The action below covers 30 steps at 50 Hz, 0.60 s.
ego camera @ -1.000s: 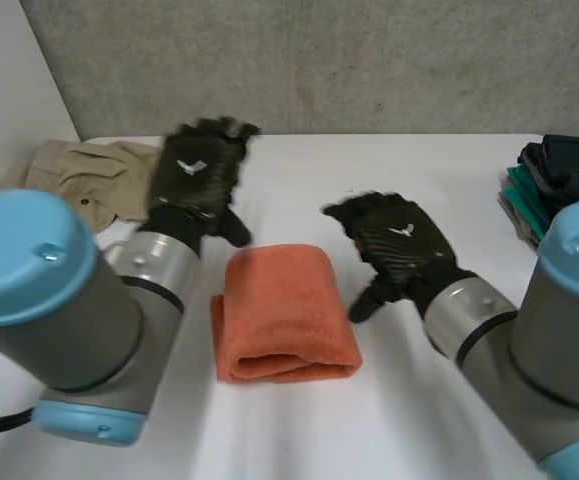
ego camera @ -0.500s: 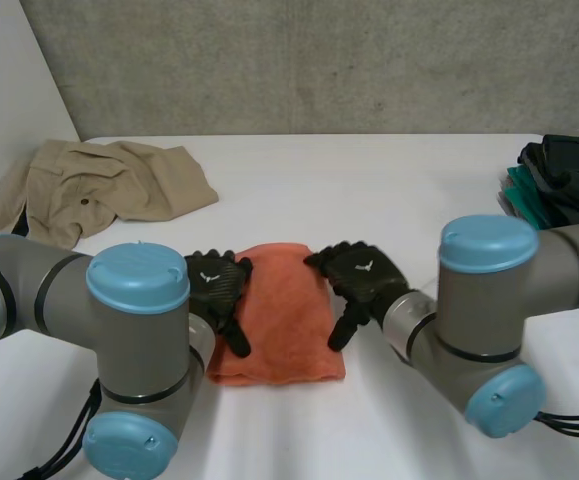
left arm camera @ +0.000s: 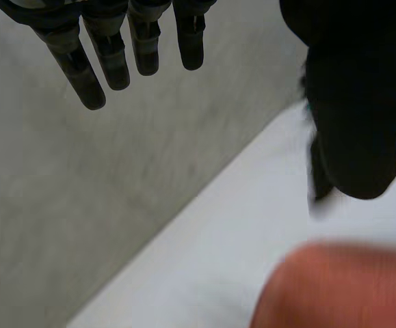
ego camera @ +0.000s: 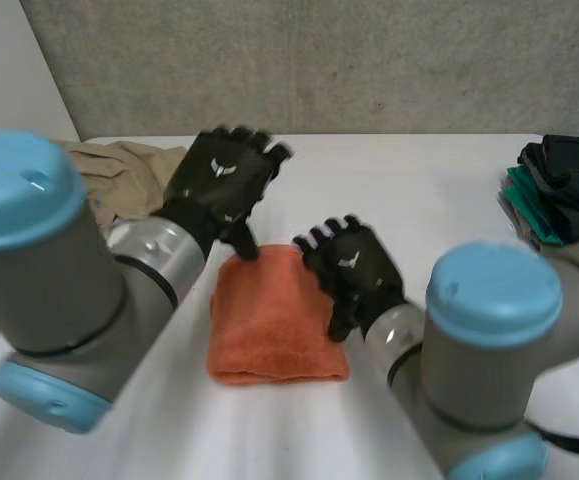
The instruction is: Fold the laundry.
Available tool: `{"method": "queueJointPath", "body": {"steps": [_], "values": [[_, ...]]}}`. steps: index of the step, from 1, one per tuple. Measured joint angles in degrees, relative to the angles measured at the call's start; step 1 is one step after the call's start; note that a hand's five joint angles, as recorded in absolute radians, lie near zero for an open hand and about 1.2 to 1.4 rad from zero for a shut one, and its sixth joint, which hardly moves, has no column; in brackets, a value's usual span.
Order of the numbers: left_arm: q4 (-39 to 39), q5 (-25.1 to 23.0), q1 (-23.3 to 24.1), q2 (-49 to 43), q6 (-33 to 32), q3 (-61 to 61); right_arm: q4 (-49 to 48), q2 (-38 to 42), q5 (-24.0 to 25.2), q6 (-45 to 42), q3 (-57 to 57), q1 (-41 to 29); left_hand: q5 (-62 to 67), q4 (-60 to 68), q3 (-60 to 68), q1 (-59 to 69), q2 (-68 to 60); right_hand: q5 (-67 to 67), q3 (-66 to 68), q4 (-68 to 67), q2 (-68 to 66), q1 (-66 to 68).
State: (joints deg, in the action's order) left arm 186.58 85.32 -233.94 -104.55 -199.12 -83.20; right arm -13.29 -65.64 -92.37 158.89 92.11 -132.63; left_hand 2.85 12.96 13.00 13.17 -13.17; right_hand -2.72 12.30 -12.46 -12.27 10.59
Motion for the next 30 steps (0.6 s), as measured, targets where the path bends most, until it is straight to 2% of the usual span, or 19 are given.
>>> {"method": "queueJointPath", "body": {"steps": [4, 9, 19, 30], "values": [[-2.5, -10.4, -1.6, 3.2, 2.3, 0.3, -4.6, 0.8, 0.1, -0.3, 4.7, -3.1, 0.0, 0.0, 0.0, 0.0, 0.0, 0.0, 0.0, 0.0, 0.0, 0.0], [-5.0, -16.5, -2.7, 4.7, 6.5, 0.2, -11.5, 4.3, 0.4, -0.8, 8.0, -5.7, 0.0, 0.0, 0.0, 0.0, 0.0, 0.0, 0.0, 0.0, 0.0, 0.0], [-5.6, -16.9, -3.0, 4.5, 9.6, 0.1, -17.6, 11.9, 0.3, -5.2, 5.3, -6.1, 0.0, 0.0, 0.0, 0.0, 0.0, 0.0, 0.0, 0.0, 0.0, 0.2], [-5.4, -16.5, -2.9, 3.9, 9.5, -0.1, -21.3, 15.1, 0.6, -6.7, 2.3, -5.9, 0.0, 0.0, 0.0, 0.0, 0.0, -3.7, 9.8, -9.7, -8.6, 12.0]]}}
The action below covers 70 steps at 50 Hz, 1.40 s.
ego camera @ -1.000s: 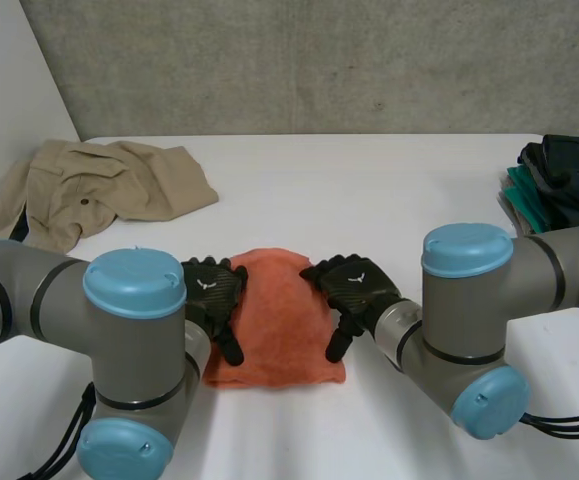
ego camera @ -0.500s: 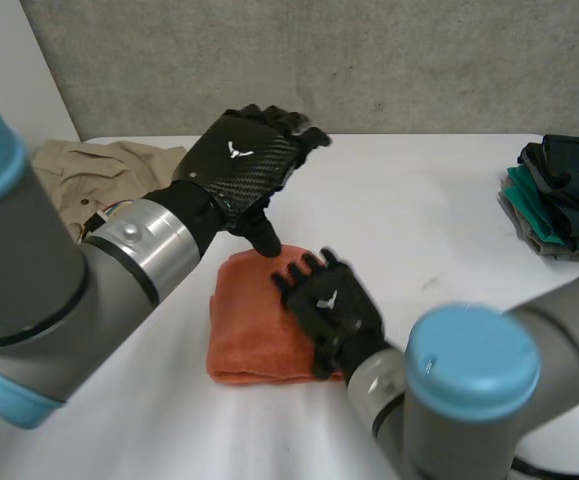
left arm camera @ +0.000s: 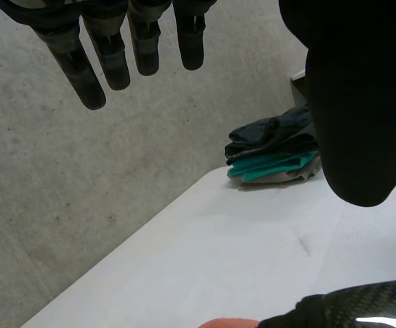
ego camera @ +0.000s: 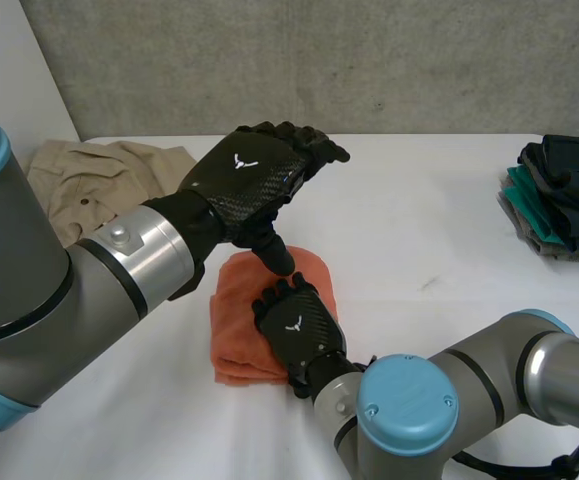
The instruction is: Fold the laundry.
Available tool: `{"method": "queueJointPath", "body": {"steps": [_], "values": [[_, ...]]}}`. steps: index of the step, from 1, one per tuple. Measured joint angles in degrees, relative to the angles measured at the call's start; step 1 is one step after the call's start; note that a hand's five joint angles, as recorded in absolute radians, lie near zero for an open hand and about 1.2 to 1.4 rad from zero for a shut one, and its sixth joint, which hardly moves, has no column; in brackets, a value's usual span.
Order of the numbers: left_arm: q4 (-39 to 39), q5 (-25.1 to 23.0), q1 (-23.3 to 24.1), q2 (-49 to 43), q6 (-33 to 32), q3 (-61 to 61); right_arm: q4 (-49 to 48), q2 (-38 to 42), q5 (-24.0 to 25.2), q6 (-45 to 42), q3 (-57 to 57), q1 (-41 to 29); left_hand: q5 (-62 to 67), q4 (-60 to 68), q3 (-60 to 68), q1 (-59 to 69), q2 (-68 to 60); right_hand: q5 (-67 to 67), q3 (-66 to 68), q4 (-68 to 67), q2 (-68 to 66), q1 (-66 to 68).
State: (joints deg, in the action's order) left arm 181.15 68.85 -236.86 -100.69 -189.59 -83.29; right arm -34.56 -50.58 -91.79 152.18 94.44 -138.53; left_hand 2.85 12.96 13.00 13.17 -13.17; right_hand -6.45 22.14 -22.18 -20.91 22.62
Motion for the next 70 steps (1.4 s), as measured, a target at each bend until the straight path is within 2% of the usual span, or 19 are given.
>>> {"method": "queueJointPath", "body": {"steps": [12, 15, 17, 19, 24, 33, 38, 43, 49, 54, 60, 61, 64, 67, 70], "values": [[0.0, 0.0, 0.0, 0.0, 0.1, -0.1, -1.1, 1.2, 0.2, 0.2, -2.9, 0.2, 0.0, 0.0, 0.0, 0.0, 0.0, -9.7, 4.8, -5.1, -5.6, 4.6], [0.0, 0.0, 0.0, 0.1, 0.1, -0.2, -1.1, 2.0, 0.2, 0.2, -4.1, 0.3, 0.0, 0.0, 0.0, 0.0, 0.0, -21.1, 17.6, -17.5, -19.1, 17.7], [0.0, 0.0, 0.0, 0.2, 0.2, -0.2, -1.1, 2.5, 0.2, 0.3, -4.9, 0.6, 0.0, 0.0, 0.0, 0.0, 0.0, -35.7, 33.5, -33.6, -36.6, 30.9], [0.0, 0.0, 0.0, 0.3, 0.2, -0.2, -1.1, 3.0, 0.2, 0.3, -5.9, 0.9, 0.0, 0.0, 0.0, 0.0, 0.0, -44.4, 41.7, -43.0, -44.4, 35.8], [0.0, 0.0, -0.3, 0.7, 0.2, -0.2, -1.1, 2.7, 0.1, 0.3, -8.5, 3.3, 0.0, 0.0, 0.0, 0.0, 0.0, -45.3, 42.3, -44.8, -44.6, 35.8], [0.2, 0.1, -2.5, 3.0, 0.3, 0.2, -1.1, -4.7, 1.7, 1.1, -15.0, 12.2, 0.0, 0.0, 0.0, 0.0, 0.0, -45.3, 42.8, -45.6, -44.6, 35.8], [0.6, 0.2, -3.6, 4.3, 1.2, 0.3, -1.5, -9.0, 5.6, 2.5, -19.5, 20.0, 0.0, 0.0, 0.0, 0.0, 0.0, -45.3, 42.8, -45.7, -44.6, 35.8], [0.7, 0.1, -4.0, 4.8, 2.2, 0.1, -3.2, -11.8, 9.8, 6.5, -24.4, 31.4, 0.0, 0.0, 0.0, 0.0, 0.0, -45.3, 42.8, -45.7, -44.6, 35.8], [0.7, 0.0, -3.9, 5.0, 2.5, -0.2, -5.7, -11.1, 15.7, 12.6, -28.3, 45.2, 0.0, 0.0, 0.0, 0.0, 0.0, -45.4, 43.0, -46.0, -44.6, 35.8], [0.7, 0.0, -3.8, 4.9, 2.5, -0.3, -9.8, -6.1, 23.1, 17.9, -29.6, 55.3, 0.0, 0.0, 0.0, 0.0, 0.0, -46.3, 43.1, -46.1, -44.6, 35.8], [0.7, 0.0, -3.6, 4.7, 2.5, -0.4, -18.2, 5.6, 34.9, 24.9, -30.9, 64.7, 0.0, 0.0, 0.0, 0.0, 0.0, -46.3, 43.1, -46.1, -44.6, 35.8], [0.7, 0.0, -3.6, 4.6, 2.5, -0.4, -18.6, 6.5, 35.7, 25.4, -31.0, 65.2, 0.0, 0.0, 0.0, 0.0, 0.0, -46.3, 43.1, -46.1, -44.6, 35.8], [0.7, 0.0, -3.5, 4.3, 2.5, -0.6, -21.5, 13.6, 42.5, 28.1, -31.0, 68.8, 0.0, 0.0, 0.0, 0.0, 0.0, -46.3, 43.3, -46.2, -44.8, 35.8], [0.8, 0.0, -3.4, 4.1, 2.4, -0.9, -22.5, 16.5, 46.4, 28.3, -30.1, 71.8, 0.0, 0.0, 0.0, 0.0, 0.0, -47.5, 43.6, -46.4, -45.1, 35.8], [1.0, 0.0, -3.3, 4.0, 2.4, -1.1, -23.1, 16.0, 48.5, 27.5, -28.7, 75.0, 0.0, 0.0, 0.0, 0.0, 0.0, -47.8, 43.6, -46.5, -45.1, 35.8]]}}
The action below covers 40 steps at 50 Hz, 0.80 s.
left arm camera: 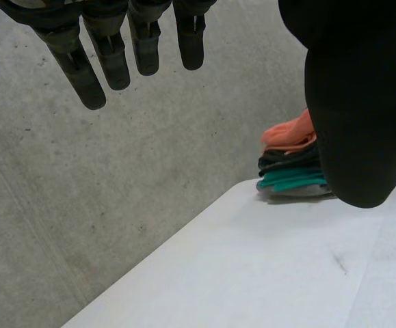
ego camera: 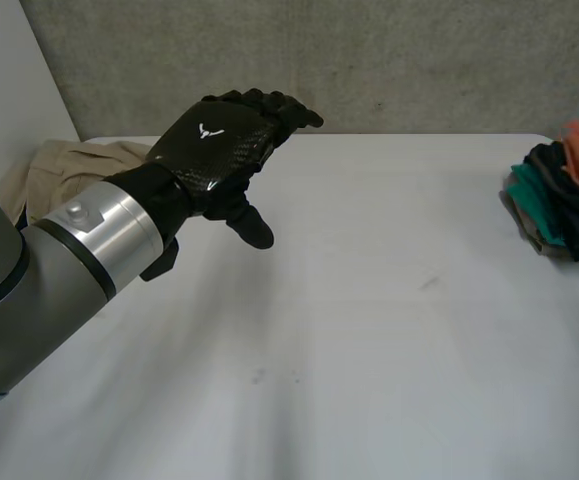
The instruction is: Fold the laundry.
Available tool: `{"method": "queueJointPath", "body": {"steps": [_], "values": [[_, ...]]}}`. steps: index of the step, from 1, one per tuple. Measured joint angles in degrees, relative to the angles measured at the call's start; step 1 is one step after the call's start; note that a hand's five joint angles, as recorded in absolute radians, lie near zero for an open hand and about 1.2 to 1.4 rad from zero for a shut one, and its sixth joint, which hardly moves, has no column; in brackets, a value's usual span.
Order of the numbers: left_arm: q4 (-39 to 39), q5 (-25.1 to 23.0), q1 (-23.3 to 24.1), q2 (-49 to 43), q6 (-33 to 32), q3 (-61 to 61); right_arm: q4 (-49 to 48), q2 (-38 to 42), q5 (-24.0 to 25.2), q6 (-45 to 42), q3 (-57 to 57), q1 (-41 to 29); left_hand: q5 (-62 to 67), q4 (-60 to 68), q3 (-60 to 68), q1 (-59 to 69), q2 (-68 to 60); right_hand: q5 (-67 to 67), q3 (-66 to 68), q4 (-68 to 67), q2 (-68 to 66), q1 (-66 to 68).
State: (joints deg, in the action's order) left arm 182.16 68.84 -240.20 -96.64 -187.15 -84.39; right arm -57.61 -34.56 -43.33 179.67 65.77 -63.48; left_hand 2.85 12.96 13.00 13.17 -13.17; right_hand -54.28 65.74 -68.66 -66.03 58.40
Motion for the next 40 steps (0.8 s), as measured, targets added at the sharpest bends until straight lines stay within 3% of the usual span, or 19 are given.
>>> {"method": "queueJointPath", "body": {"steps": [7, 8, 9, 10, 13, 20, 27, 33, 37, 38, 39, 40], "values": [[0.3, 0.0, 0.2, 0.1, 0.0, -0.2, -0.2, -4.4, 0.7, -0.6, 2.1, 2.6, 0.0, 0.0, 0.0, 0.0, 0.0, 0.1, -0.1, 0.1, 0.1, -0.1], [0.3, 0.0, 0.4, 0.1, 0.0, -0.2, -0.1, -5.7, 0.6, -0.5, 2.7, 2.8, 0.0, 0.0, 0.0, 0.0, 0.0, 16.8, -18.9, 19.6, 19.4, -15.2], [0.3, 0.0, 0.5, 0.2, 0.0, -0.3, 0.3, -7.3, 0.4, -0.5, 3.6, 2.8, 0.0, 0.0, 0.0, 0.0, 0.0, 23.7, -24.6, 25.2, 25.3, -21.9], [0.3, 0.0, 0.5, 0.2, 0.1, -0.3, 0.8, -8.5, 0.1, -0.4, 4.3, 2.8, 0.0, 0.0, 0.0, 0.0, 0.0, 37.5, -37.7, 38.6, 39.8, -34.3], [0.3, 0.0, 0.8, 0.2, 0.1, -0.3, 3.3, -11.6, -0.7, -0.4, 6.6, 2.7, 0.0, 0.0, 0.0, 0.0, 0.0, 51.0, -52.4, 54.5, 52.9, -45.4], [0.3, 0.0, 1.7, 0.4, 0.1, -0.5, 15.7, -17.8, -2.6, -1.5, 10.2, 3.2, 0.0, 0.0, 0.0, 0.0, 0.0, 51.5, -53.4, 56.2, 53.7, -45.5], [0.3, 0.0, 2.3, 0.8, 0.1, -0.8, 31.6, -23.3, -6.3, -8.3, 12.0, 7.9, 0.0, 0.0, 0.0, 0.0, 0.0, 51.5, -53.4, 56.2, 53.7, -45.5], [0.4, 0.0, 2.5, 1.0, 0.1, -0.9, 37.8, -27.7, -15.2, -14.3, 10.8, 11.7, 0.0, 0.0, 0.0, 0.0, 0.0, 51.5, -53.4, 56.2, 53.7, -45.5], [0.4, 0.0, 2.7, 1.2, 0.3, -0.8, 39.2, -31.7, -27.8, -18.6, 7.5, 12.0, -0.1, 0.0, 0.0, 0.0, 0.0, 51.5, -53.4, 56.2, 53.7, -45.5], [0.4, 0.0, 2.7, 1.2, 0.3, -0.8, 39.2, -31.7, -27.8, -18.6, 7.5, 12.0, -0.1, 0.0, 0.0, 0.0, 0.0, 51.5, -53.4, 56.2, 53.7, -45.5], [0.4, 0.0, 2.8, 1.6, 0.6, -0.6, 39.0, -33.5, -32.0, -19.7, 6.7, 11.2, 0.0, 0.0, 0.0, 0.0, 0.0, 51.5, -53.4, 56.2, 53.7, -45.5], [0.4, 0.0, 2.8, 1.7, 0.6, -0.6, 39.0, -33.8, -32.6, -19.9, 6.6, 11.0, 0.0, 0.0, 0.0, 0.0, 0.0, 51.5, -53.4, 56.2, 53.7, -45.5]]}}
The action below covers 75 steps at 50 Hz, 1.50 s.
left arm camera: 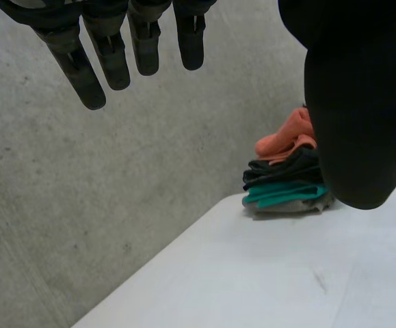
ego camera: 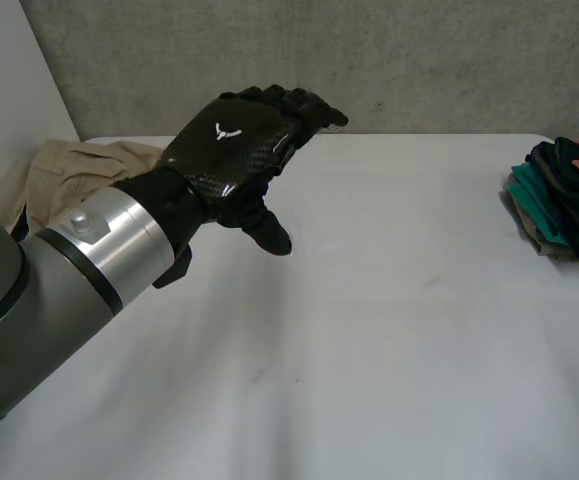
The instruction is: Fold the laundry.
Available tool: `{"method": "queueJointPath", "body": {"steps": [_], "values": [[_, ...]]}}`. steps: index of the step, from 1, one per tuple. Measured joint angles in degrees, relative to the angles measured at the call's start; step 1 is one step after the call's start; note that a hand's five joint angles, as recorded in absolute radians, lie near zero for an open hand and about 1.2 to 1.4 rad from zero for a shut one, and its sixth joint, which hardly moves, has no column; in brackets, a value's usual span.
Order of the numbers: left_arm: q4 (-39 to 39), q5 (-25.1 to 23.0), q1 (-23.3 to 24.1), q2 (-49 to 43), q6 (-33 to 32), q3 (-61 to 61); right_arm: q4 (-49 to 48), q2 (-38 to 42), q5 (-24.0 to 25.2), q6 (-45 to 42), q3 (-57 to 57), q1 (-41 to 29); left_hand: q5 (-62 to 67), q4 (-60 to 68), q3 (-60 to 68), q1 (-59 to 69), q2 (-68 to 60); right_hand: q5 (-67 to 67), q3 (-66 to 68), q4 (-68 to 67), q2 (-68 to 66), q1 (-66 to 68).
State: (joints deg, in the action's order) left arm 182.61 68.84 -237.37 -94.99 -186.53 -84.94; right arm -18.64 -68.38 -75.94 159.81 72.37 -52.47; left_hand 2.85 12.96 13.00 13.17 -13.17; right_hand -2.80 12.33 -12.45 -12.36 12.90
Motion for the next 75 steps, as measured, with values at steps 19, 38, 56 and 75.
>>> {"method": "queueJointPath", "body": {"steps": [19, 38, 56, 75], "values": [[3.1, 9.2, -19.3, -1.5, 1.8, 10.9, -16.6, -14.2, 7.7, -1.9, 24.1, -45.1, 0.0, 0.0, 0.0, 0.0, 0.0, 0.0, 0.0, 0.0, 0.1, 0.0], [10.4, 5.7, -37.6, -52.9, -22.5, 40.2, -2.1, -7.2, 8.1, -12.5, 40.0, -54.2, 0.0, 0.0, 0.0, 0.0, 0.0, 0.0, 0.0, 0.0, 0.1, 0.0], [15.1, 2.9, -37.2, -67.7, -22.2, 52.6, -2.9, -7.3, 8.2, -12.1, 40.2, -53.9, 27.4, 27.6, 27.5, 28.7, -27.4, 0.0, 0.0, 0.0, 0.1, 0.0], [17.3, 3.1, -36.4, -53.2, -17.8, 37.1, -3.0, -7.2, 8.3, -12.2, 40.4, -53.9, 27.0, 26.8, 27.1, 23.2, -25.5, 0.0, 0.0, 0.0, 0.1, 0.0]]}}
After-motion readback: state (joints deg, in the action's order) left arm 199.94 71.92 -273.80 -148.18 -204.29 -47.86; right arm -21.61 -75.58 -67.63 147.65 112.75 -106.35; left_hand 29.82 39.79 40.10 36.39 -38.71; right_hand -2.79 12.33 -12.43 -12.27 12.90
